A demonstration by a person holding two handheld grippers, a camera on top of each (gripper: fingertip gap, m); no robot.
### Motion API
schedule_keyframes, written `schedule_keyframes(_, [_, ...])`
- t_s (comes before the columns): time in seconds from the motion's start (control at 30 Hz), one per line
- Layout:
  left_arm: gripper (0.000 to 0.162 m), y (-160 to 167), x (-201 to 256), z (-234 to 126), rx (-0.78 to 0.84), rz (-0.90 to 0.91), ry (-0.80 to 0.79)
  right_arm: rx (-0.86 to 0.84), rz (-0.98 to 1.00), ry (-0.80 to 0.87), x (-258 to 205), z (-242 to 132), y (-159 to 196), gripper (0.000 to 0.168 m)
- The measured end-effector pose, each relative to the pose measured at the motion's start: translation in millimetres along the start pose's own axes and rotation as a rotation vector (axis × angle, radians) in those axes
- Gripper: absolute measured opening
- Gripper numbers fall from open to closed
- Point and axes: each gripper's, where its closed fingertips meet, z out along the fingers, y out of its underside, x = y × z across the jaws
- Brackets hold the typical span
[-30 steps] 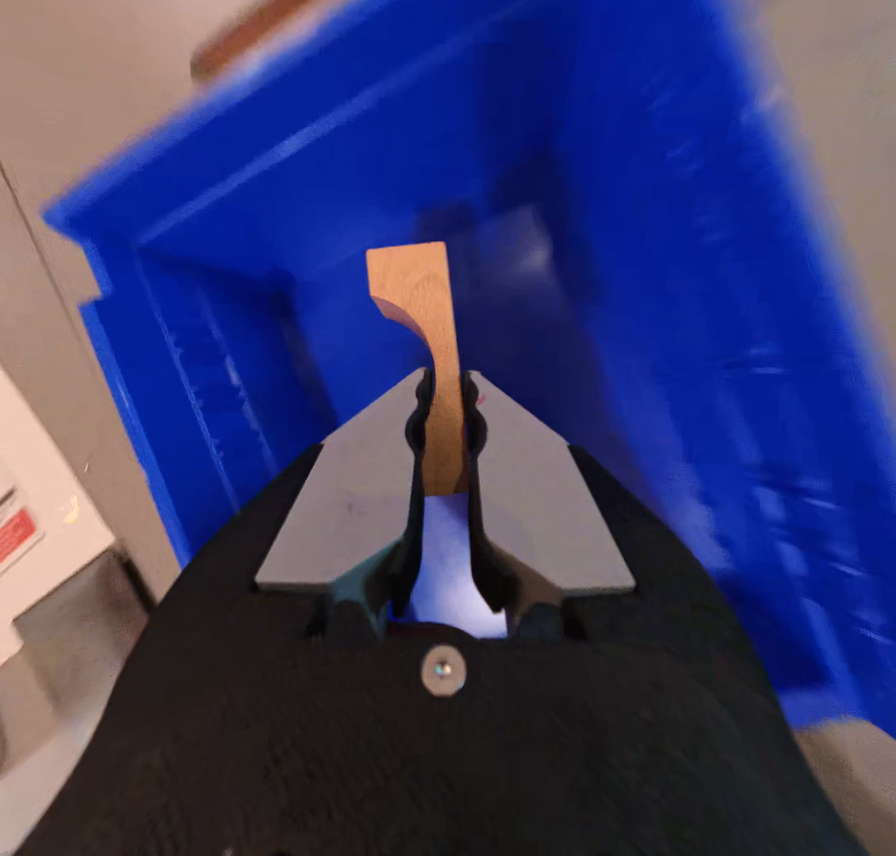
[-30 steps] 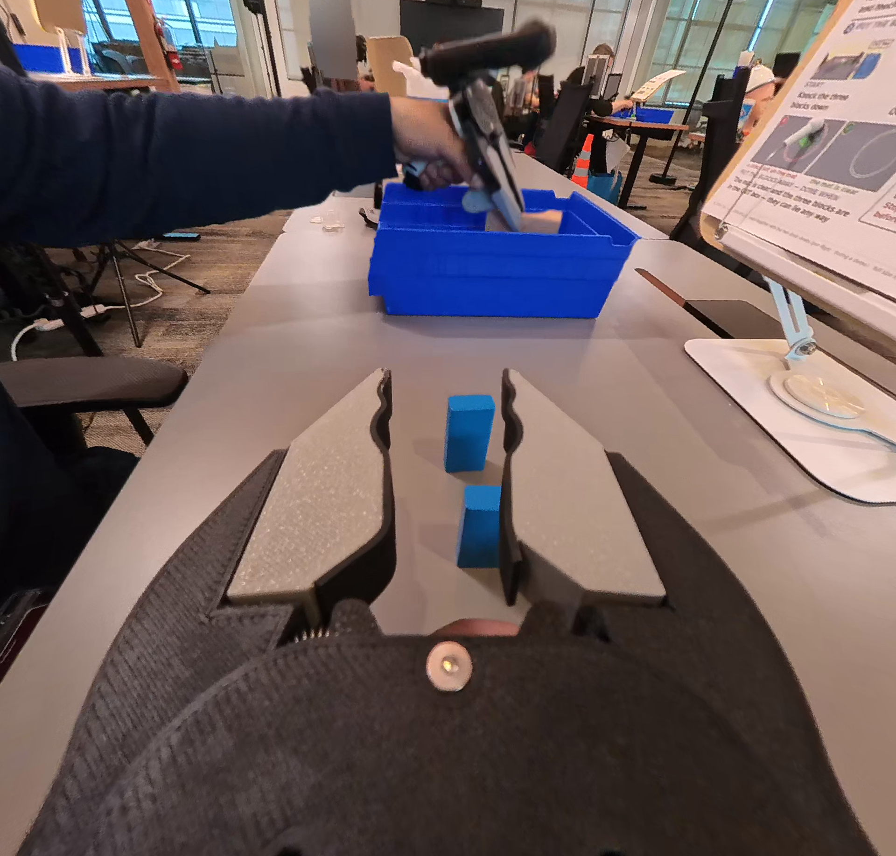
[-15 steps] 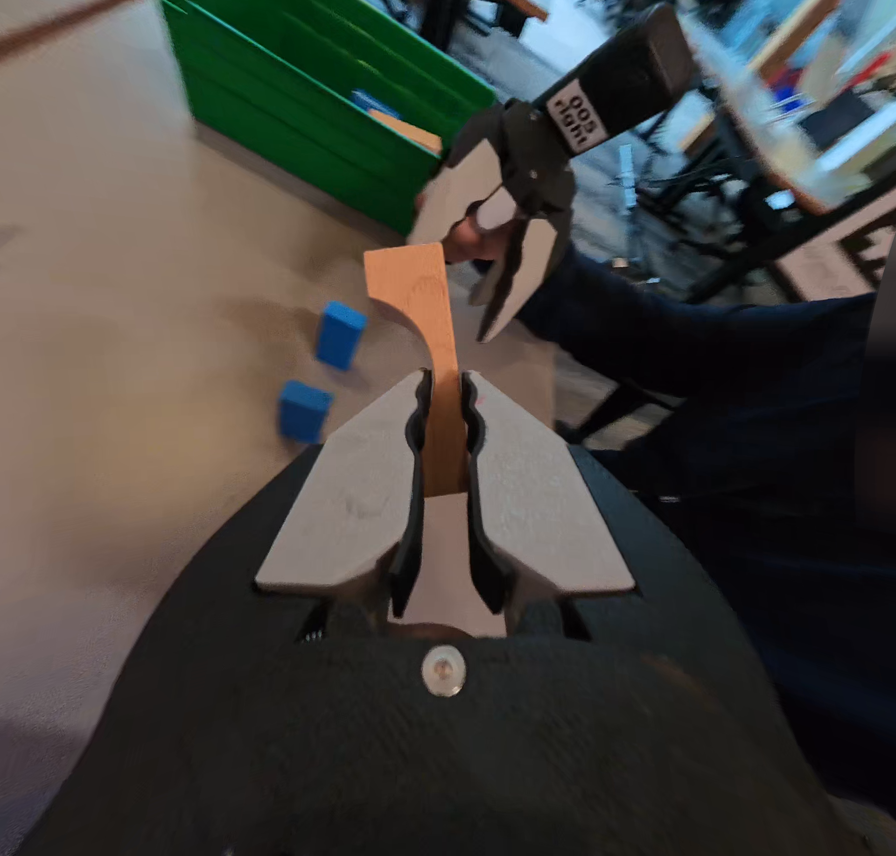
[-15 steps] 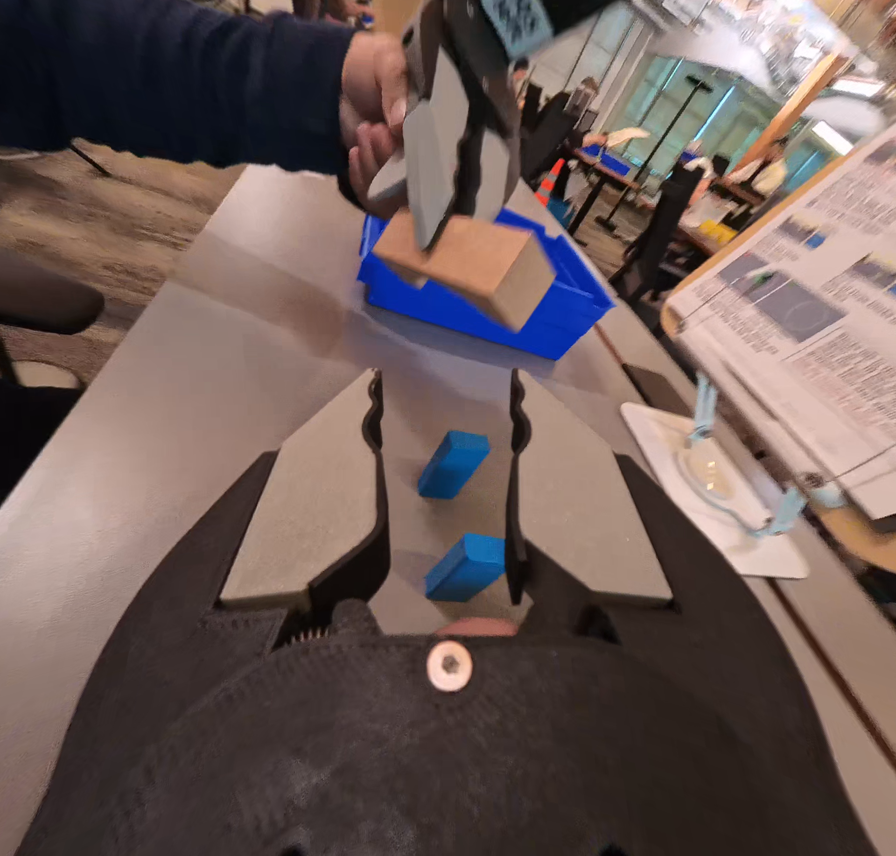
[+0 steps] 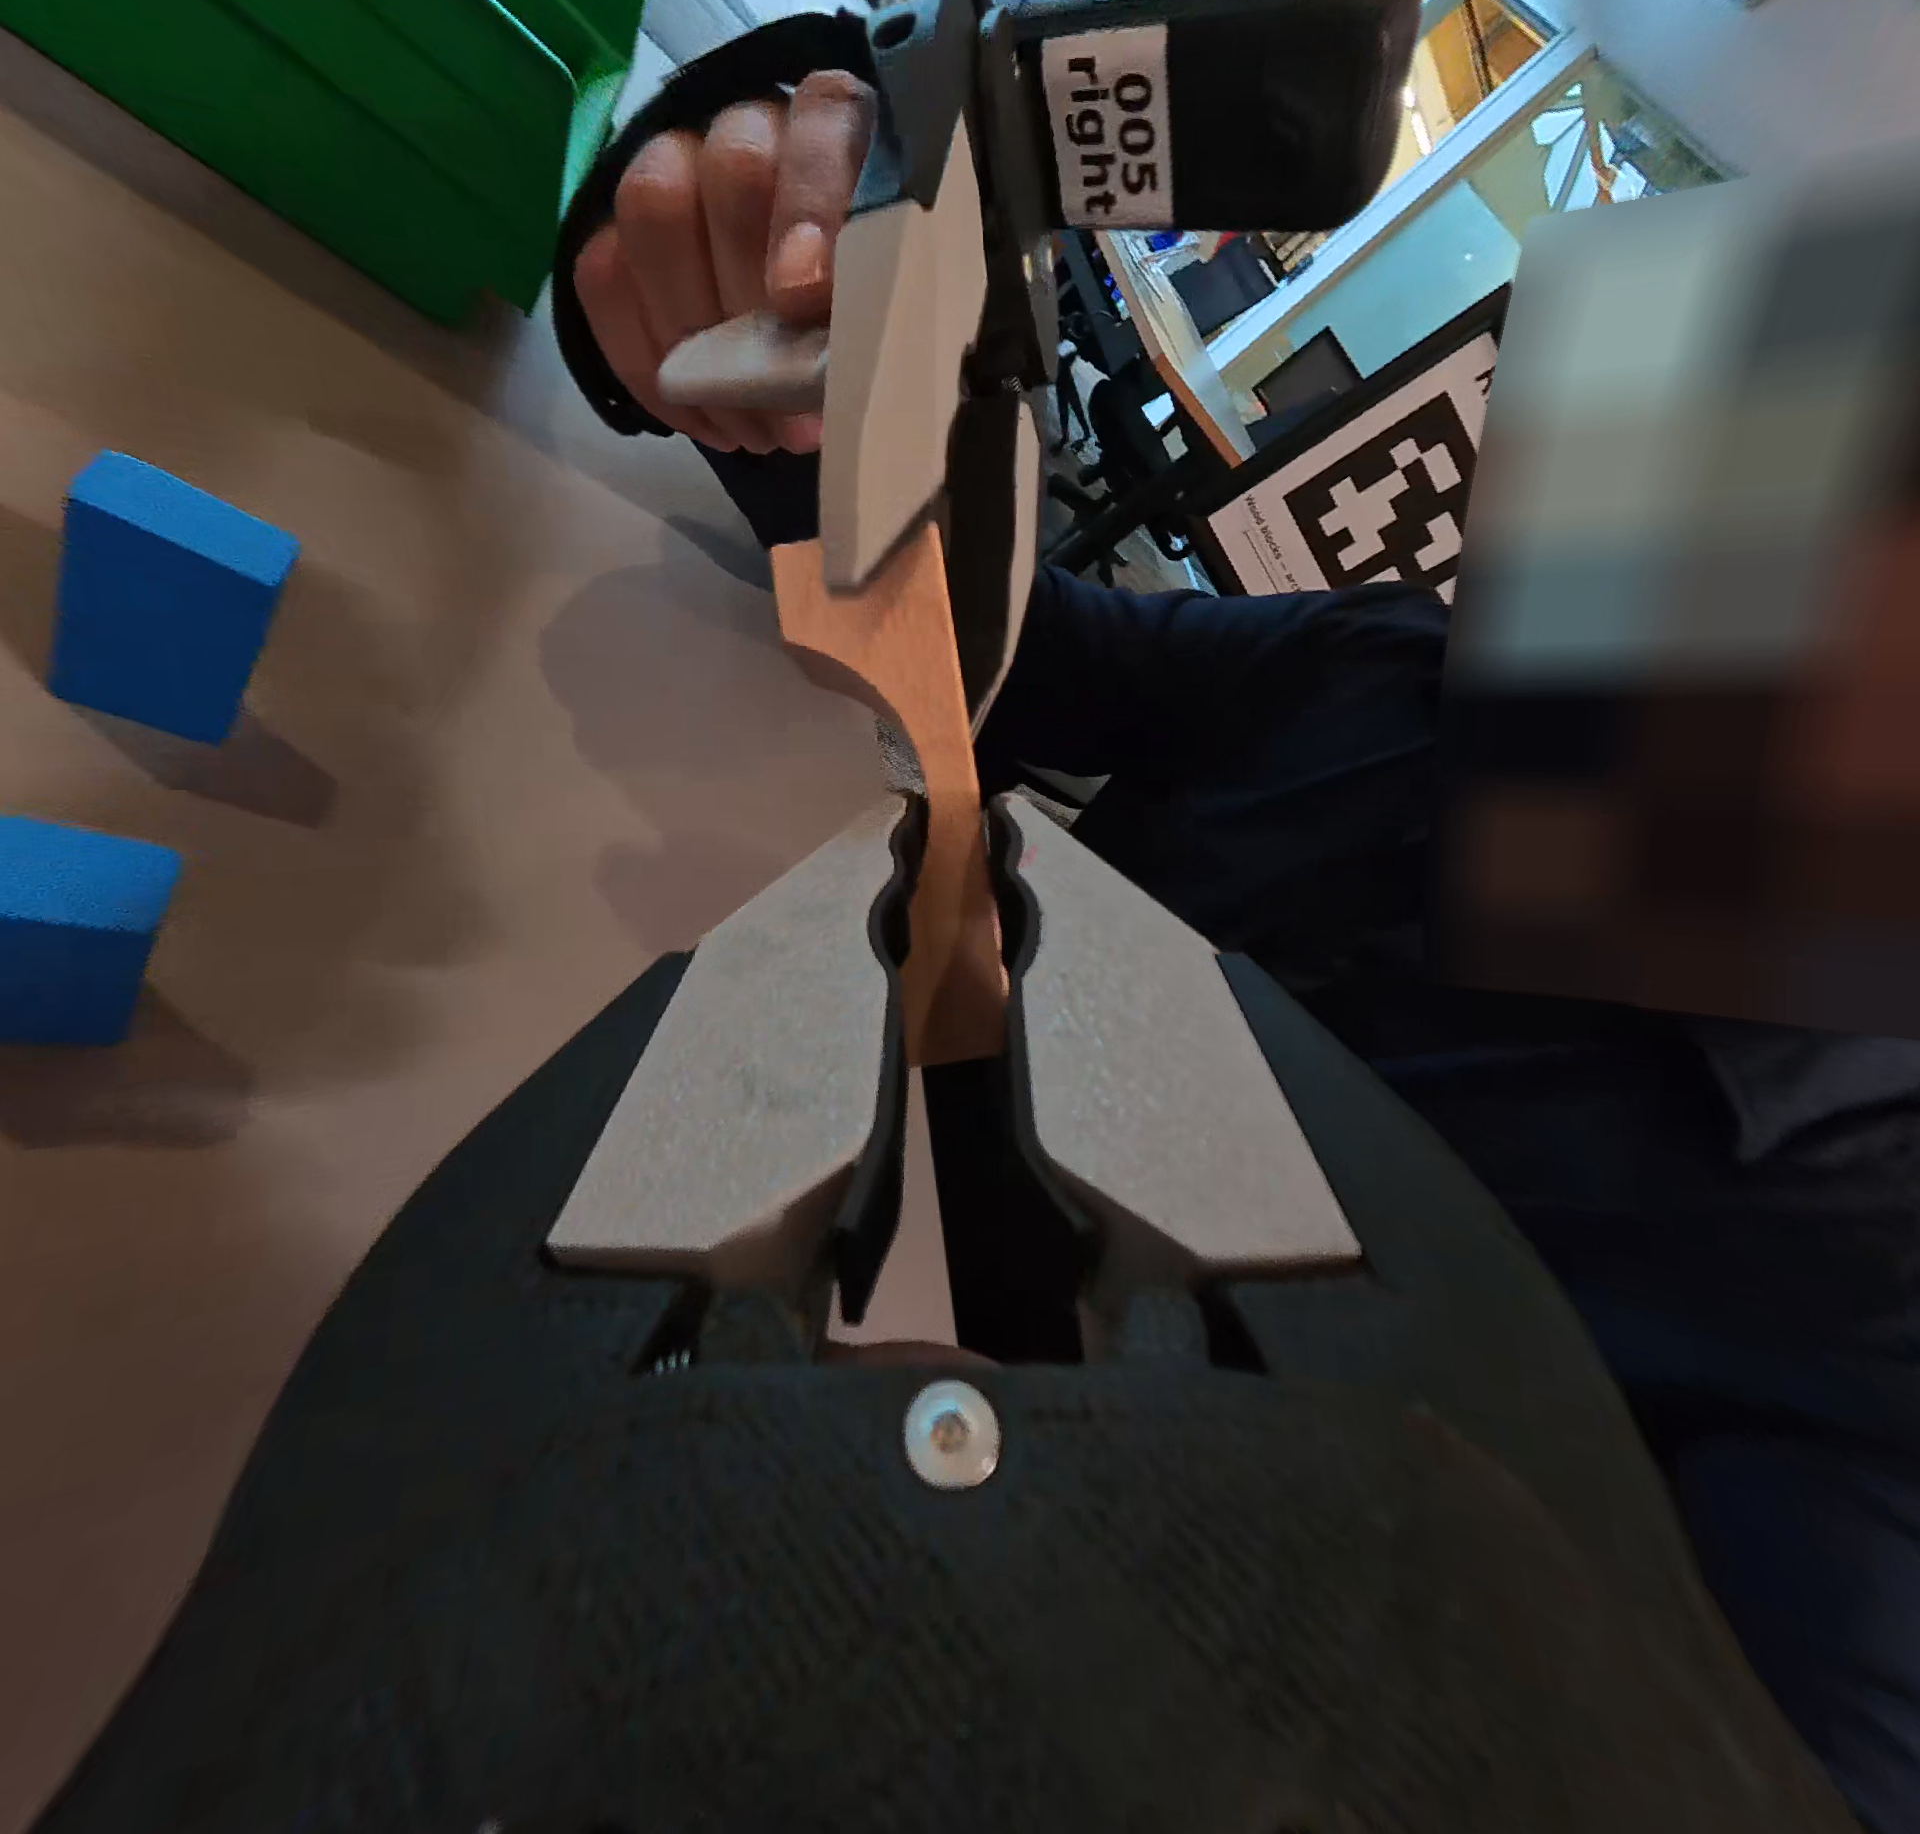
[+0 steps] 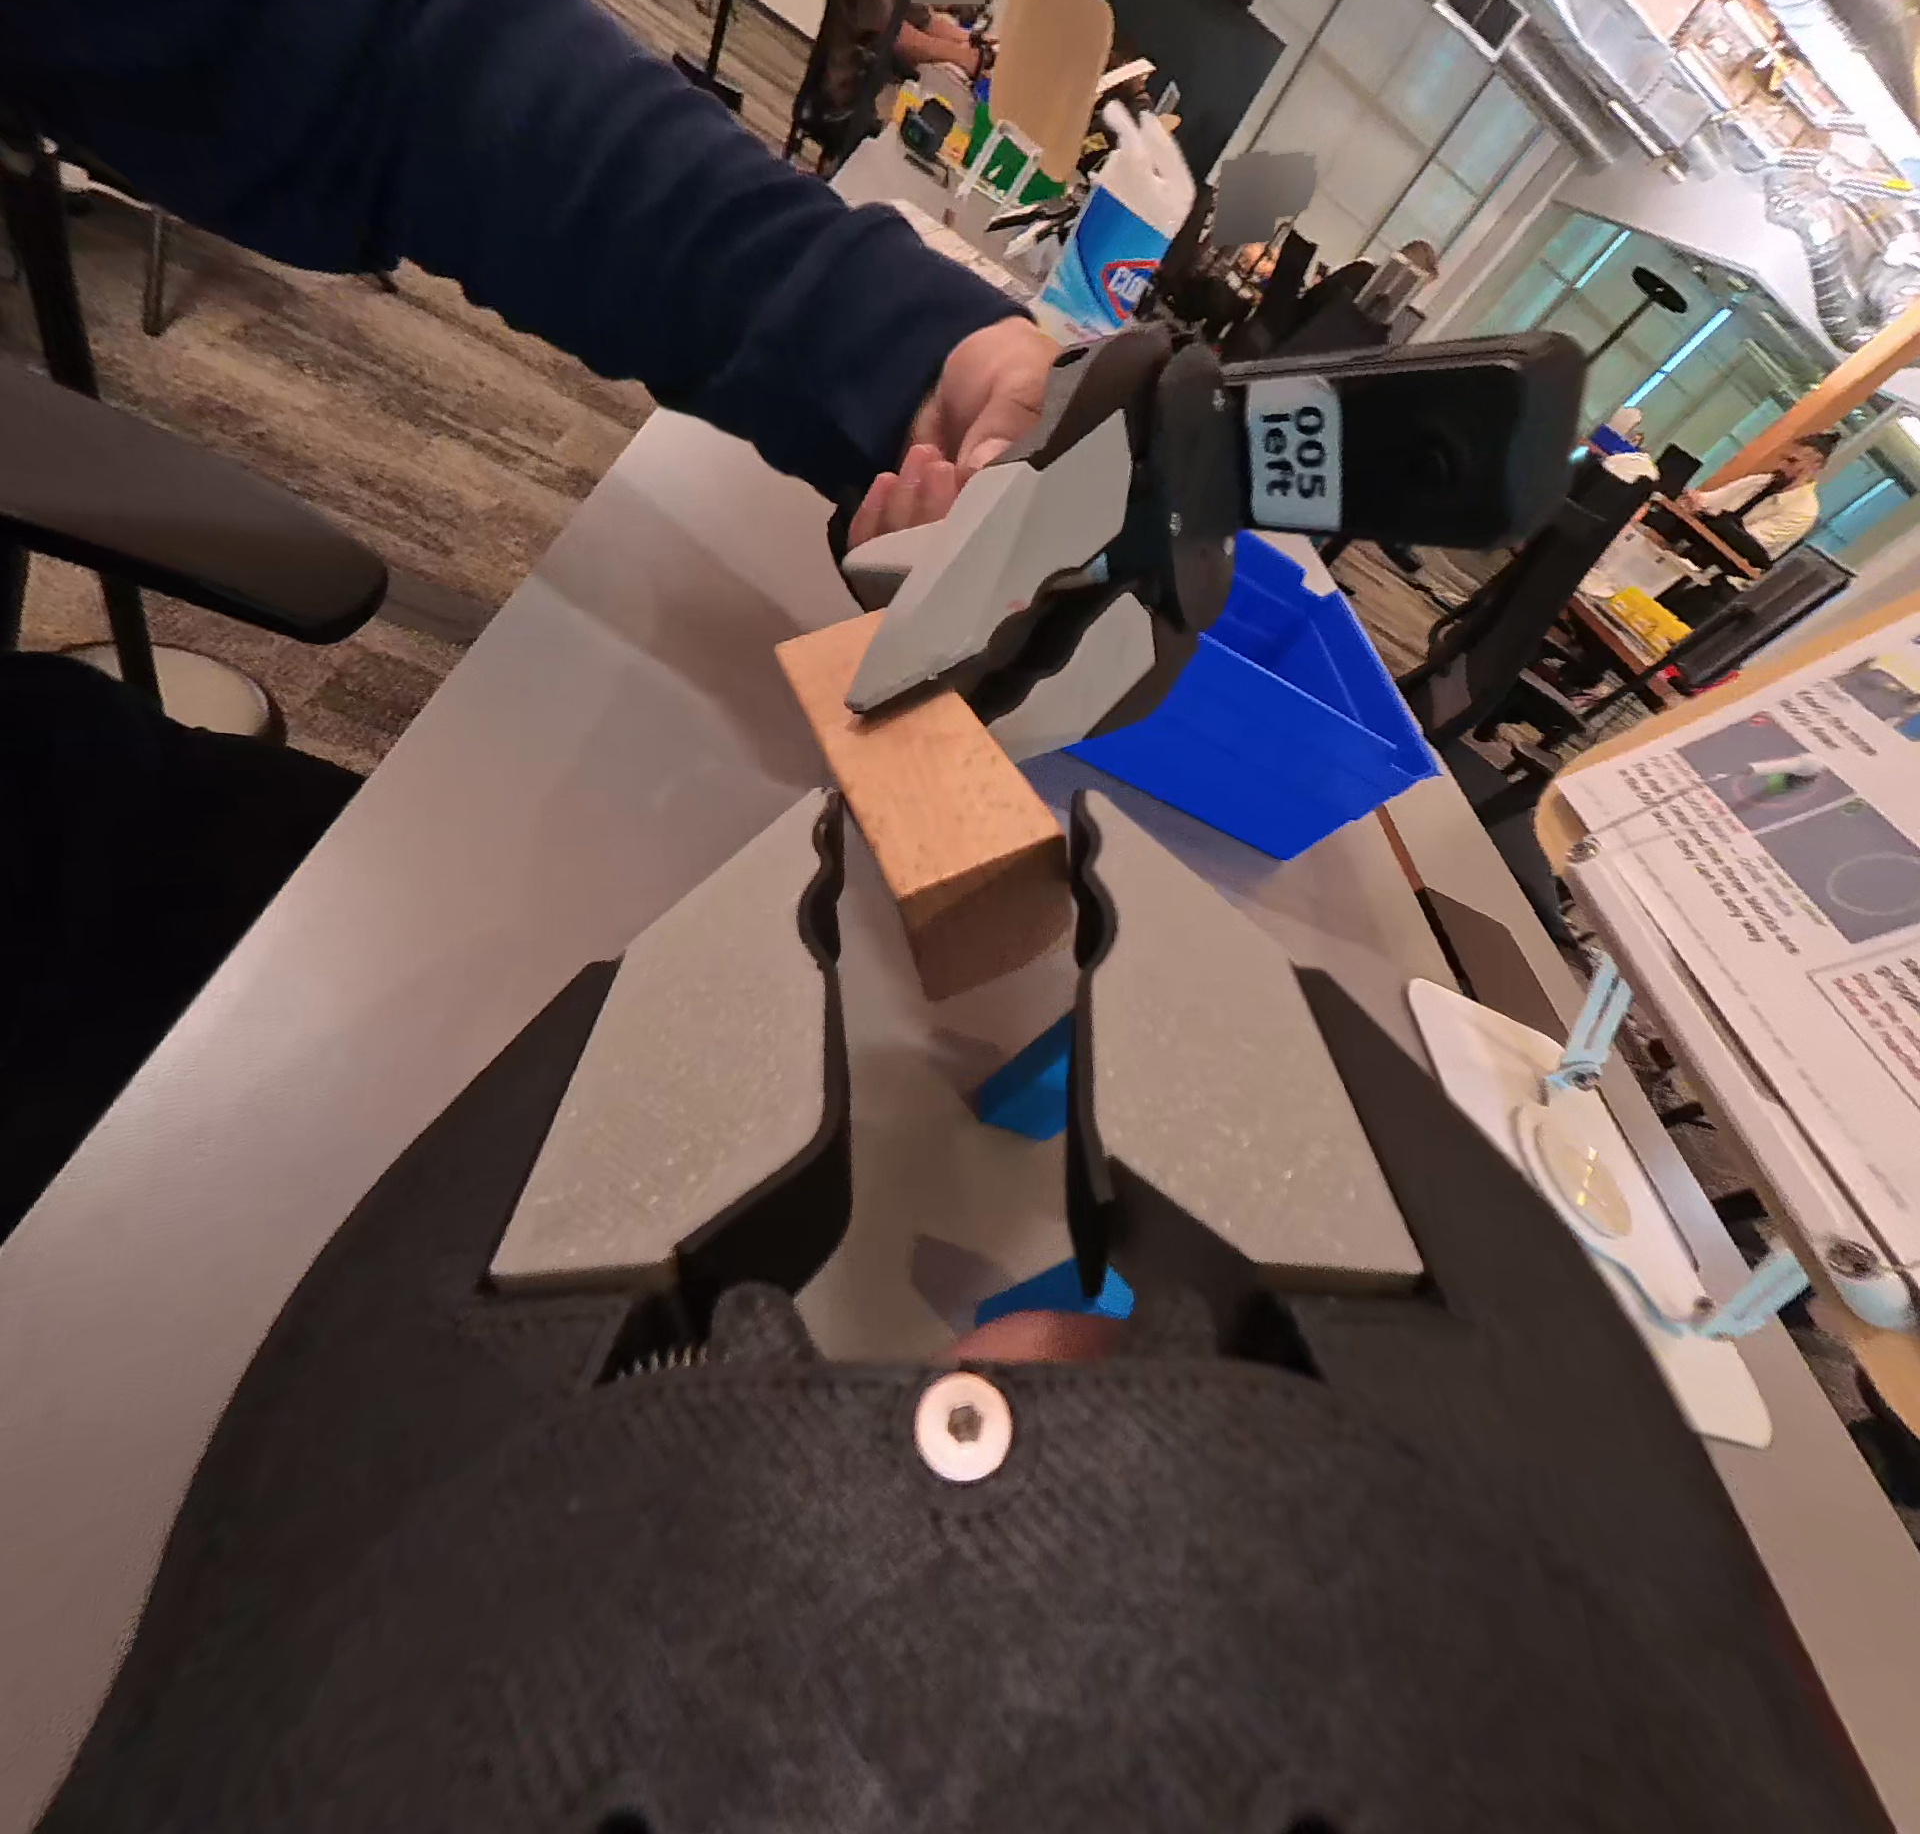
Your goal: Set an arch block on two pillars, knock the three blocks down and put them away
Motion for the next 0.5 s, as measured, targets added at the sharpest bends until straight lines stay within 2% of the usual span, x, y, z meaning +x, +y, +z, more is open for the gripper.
schedule_keyframes(0.03, [0.010, 1.0, 0.3, 2.4, -0.007, 0.000, 0.006, -0.005, -0.001, -0.015, -2.9, 0.9, 1.1, 0.040])
schedule_keyframes(0.33, [0.010, 2.6, 5.4, 8.3, 0.005, 0.004, 0.065, -0.006, 0.017, -0.061, -12.7, 9.4, 1.8, 0.041])
schedule_keyframes(0.5, [0.010, -5.2, 2.1, 2.1, 0.064, 0.013, 0.043, 0.000, 0.066, -0.070, -10.0, 8.7, 2.7, 0.035])
